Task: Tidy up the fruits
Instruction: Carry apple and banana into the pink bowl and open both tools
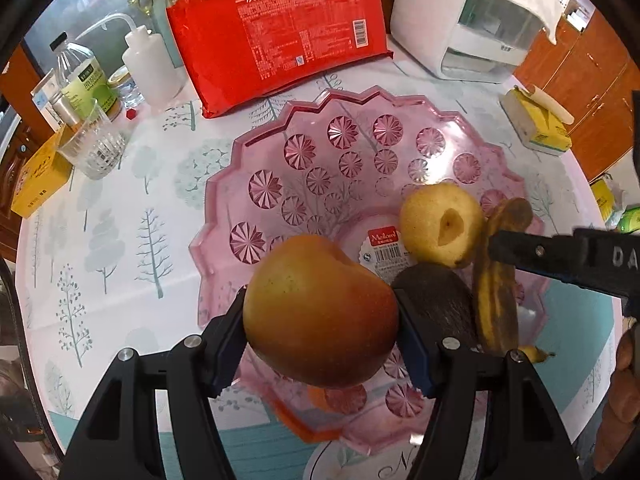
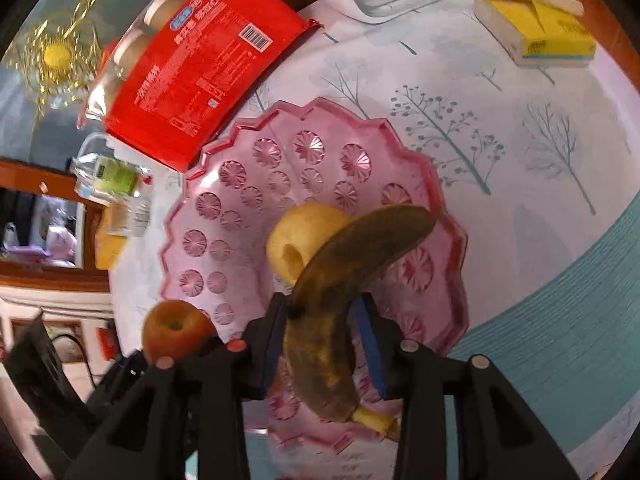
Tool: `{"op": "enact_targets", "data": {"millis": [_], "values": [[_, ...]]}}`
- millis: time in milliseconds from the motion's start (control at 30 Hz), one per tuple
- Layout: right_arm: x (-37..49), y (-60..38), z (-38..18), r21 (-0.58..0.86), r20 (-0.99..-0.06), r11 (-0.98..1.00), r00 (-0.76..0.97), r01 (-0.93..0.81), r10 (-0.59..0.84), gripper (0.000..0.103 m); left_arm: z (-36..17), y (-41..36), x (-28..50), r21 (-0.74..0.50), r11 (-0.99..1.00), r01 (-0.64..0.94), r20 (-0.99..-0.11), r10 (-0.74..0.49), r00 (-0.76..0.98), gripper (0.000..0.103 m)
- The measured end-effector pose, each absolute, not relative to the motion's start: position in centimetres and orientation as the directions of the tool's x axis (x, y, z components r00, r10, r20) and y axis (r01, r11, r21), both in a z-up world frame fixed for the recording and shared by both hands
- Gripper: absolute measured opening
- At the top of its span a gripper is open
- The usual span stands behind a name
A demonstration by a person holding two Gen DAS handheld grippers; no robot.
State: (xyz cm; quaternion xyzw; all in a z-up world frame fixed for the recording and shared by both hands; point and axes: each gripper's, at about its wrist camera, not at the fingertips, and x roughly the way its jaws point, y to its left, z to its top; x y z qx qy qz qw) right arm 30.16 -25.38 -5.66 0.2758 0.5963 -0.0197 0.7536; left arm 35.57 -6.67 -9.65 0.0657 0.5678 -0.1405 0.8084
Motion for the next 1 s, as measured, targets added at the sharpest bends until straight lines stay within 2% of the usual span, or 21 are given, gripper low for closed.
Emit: {"op": "enact_targets", "data": {"millis": [133,333,600,667,767,867,1000], "values": [[30.3,-25.3,-5.5,0.338,-0.927,0.877,0.284,0.343,0.246,0.047,-10.8,-6.6,36.6,-0.067,0.956,0.285,-0.943,-0.154,0.295,0.066],[29.5,-24.7,-3.8,0.240,-0.933,0.932,0.331,0.273,0.143,0.047,-12.1,-6.8,37.2,-0.073,0.956,0.283,-0.948,-0.154,0.277,0.066],[28.6,-23.4,-3.4,0.184,-0.923,0.963,0.370,0.195,0.101,0.047,-12.4,-7.0,37.1,-0.083,0.956,0.283,-0.950,-0.162,0.268,0.067],[28.5,-23.2,-3.6,0.181,-0.924,0.965,0.370,0.191,0.100,0.047,-11.5,-7.2,36.7,-0.078,0.951,0.299,-0.939,-0.172,0.299,0.077],[28.2,-23.1,-3.8,0.180,-0.922,0.965,0.373,0.189,0.099,0.047,-9.7,-7.6,35.7,-0.020,0.947,0.320,-0.915,-0.146,0.375,0.088],[27.9,-23.2,-3.7,0.193,-0.921,0.961,0.376,0.199,0.107,0.047,-8.2,-7.7,34.8,0.030,0.942,0.334,-0.896,-0.123,0.426,0.089],[27.3,-23.5,-3.0,0.210,-0.911,0.955,0.397,0.210,0.113,0.047,-6.5,-7.4,34.0,0.024,0.940,0.341,-0.888,-0.137,0.440,0.090]]}}
